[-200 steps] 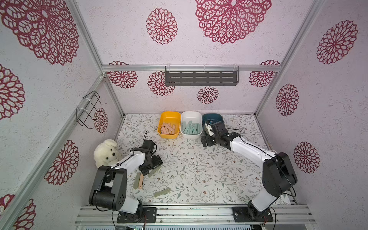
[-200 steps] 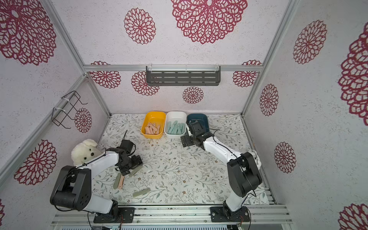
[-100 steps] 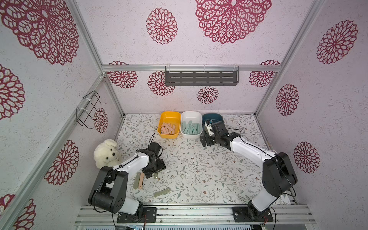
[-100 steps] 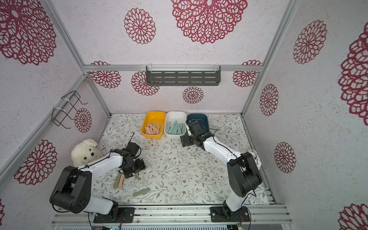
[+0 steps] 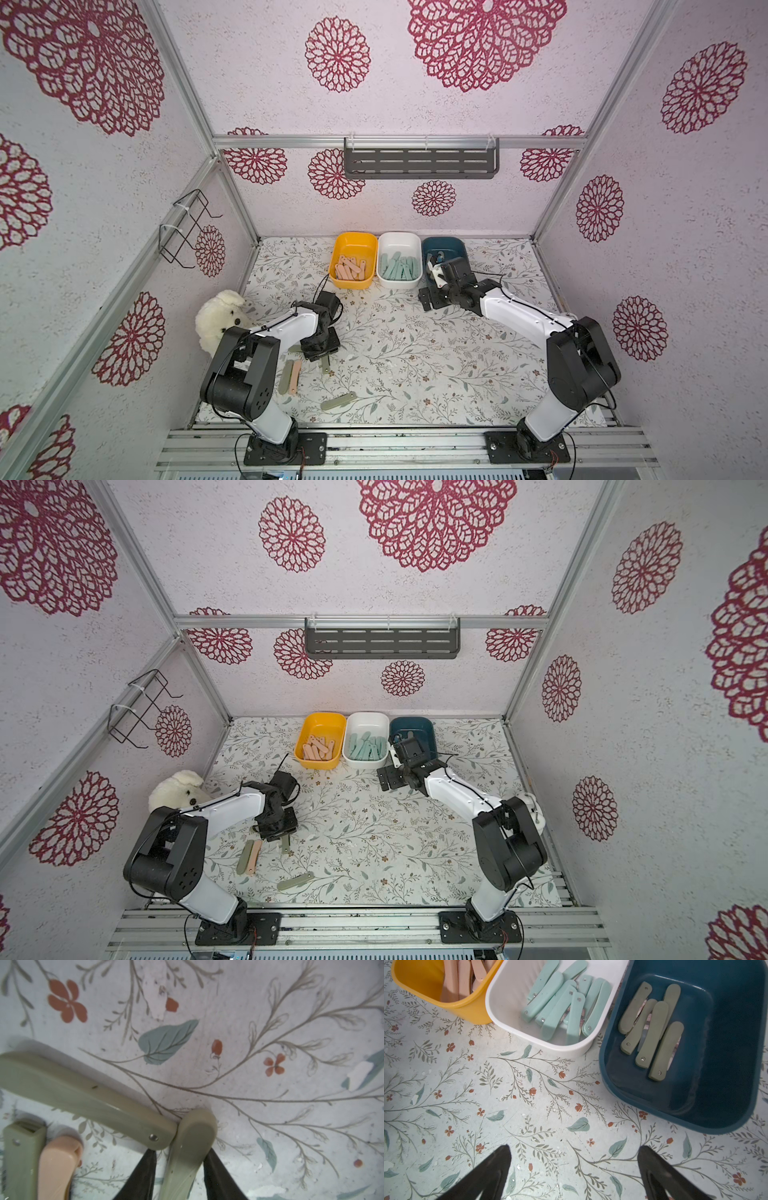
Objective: Place the fruit knives into the storage box by color
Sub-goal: Pick up the fruit knife from the center of the board.
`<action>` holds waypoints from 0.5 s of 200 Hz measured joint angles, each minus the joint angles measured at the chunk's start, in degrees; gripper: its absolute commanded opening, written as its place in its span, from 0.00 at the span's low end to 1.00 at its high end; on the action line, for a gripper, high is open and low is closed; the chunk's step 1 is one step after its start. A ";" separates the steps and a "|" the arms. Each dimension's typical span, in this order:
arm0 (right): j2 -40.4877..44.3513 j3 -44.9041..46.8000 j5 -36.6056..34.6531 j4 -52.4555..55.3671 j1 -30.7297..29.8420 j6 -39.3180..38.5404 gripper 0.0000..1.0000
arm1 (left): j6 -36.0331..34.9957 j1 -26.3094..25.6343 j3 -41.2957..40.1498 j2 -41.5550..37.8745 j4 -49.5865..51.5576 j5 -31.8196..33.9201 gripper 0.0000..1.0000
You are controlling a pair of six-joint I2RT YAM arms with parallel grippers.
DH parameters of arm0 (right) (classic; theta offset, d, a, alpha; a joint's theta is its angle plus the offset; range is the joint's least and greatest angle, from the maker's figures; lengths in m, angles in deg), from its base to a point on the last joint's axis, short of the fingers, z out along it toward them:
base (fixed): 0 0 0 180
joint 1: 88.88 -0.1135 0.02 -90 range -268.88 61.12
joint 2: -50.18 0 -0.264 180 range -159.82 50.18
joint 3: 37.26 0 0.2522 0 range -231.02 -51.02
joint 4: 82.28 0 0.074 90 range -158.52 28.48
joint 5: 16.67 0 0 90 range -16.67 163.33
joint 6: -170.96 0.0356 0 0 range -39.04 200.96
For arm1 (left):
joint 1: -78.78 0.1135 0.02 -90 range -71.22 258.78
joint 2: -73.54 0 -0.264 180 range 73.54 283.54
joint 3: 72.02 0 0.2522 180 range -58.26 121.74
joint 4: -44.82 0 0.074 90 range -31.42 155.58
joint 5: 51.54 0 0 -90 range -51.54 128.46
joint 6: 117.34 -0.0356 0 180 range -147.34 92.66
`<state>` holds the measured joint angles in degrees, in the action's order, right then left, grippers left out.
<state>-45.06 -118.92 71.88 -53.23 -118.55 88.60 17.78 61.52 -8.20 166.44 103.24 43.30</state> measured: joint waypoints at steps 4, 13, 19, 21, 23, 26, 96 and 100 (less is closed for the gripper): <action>0.00 0.00 -0.02 0.00 0.00 0.00 0.99 | -0.09 0.00 -0.02 -0.02 -0.09 -0.02 0.31; 0.11 0.00 0.00 0.00 0.09 0.00 0.99 | -0.11 -0.09 -0.07 -0.04 -0.37 -0.26 0.28; 0.13 0.00 0.00 0.02 0.11 0.00 0.99 | -0.09 -0.11 -0.09 -0.04 -0.50 -0.35 0.27; 0.13 0.00 0.00 0.00 0.13 0.02 0.99 | -0.13 -0.11 -0.09 -0.04 -0.55 -0.42 0.26; 0.15 0.00 0.00 0.00 0.15 0.00 0.99 | -0.09 -0.11 -0.09 -0.04 -0.61 -0.39 0.26; 0.17 0.00 0.00 0.00 0.15 0.00 0.99 | -0.20 -0.11 -0.09 -0.04 -0.66 -0.44 0.25; 6.34 2.82 -1.14 0.24 2.75 1.29 1.00 | -1.53 -0.42 2.97 -0.04 0.07 -2.58 0.12; 6.95 3.13 -1.38 0.22 3.10 1.51 0.99 | -1.60 -0.50 3.58 -0.02 0.07 -2.75 0.12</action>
<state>-38.11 -115.79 70.50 -53.02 -115.44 90.11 16.19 61.02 -4.61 166.42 103.31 40.55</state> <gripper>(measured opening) 0.994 0.230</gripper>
